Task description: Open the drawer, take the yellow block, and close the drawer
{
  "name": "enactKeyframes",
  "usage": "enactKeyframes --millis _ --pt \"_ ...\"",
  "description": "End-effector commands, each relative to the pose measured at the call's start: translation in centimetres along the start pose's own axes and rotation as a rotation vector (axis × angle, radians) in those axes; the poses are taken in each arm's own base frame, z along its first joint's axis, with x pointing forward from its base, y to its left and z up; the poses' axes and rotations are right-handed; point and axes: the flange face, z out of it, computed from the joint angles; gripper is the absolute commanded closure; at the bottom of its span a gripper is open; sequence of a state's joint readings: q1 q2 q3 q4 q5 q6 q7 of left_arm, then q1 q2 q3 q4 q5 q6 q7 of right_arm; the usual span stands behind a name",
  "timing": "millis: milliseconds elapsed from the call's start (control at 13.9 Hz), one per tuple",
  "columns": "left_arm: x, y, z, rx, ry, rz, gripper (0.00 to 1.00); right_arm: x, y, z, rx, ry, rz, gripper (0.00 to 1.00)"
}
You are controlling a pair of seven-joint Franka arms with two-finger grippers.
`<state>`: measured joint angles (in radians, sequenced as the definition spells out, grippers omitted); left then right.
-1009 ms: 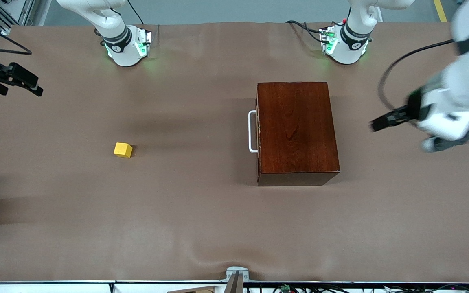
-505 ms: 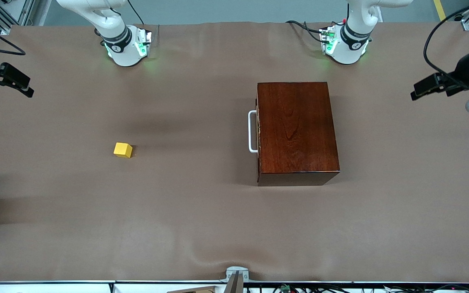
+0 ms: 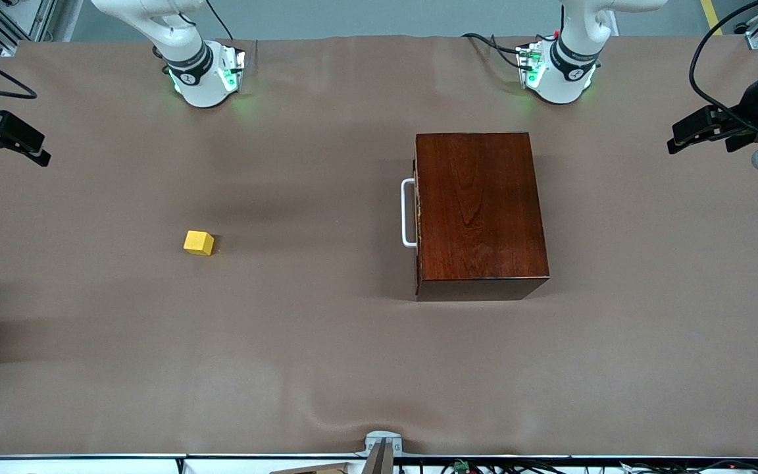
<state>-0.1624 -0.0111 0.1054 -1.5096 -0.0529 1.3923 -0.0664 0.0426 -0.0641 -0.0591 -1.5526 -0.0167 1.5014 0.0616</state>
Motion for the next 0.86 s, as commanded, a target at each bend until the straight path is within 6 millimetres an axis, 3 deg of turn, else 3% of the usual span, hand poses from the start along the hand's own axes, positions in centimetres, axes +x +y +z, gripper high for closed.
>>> enactKeyframes --millis 0,216,649,793 --pt "-0.9 -0.7 -0.7 0.028 0.025 0.028 0.0 0.1 0.3 -0.6 -0.008 -0.006 0.0 0.0" --pt "-1.0 1.5 -0.5 0.041 0.027 0.043 0.0 0.1 -0.1 -0.4 0.015 -0.009 -0.004 0.0" --pt "-2.7 3.9 -1.2 0.087 0.032 -0.018 0.0 0.2 0.8 0.0 0.028 -0.022 0.012 0.0" --pt "-3.1 3.9 -1.4 0.088 0.039 -0.026 0.0 0.3 0.7 0.1 0.029 -0.022 0.01 0.0"
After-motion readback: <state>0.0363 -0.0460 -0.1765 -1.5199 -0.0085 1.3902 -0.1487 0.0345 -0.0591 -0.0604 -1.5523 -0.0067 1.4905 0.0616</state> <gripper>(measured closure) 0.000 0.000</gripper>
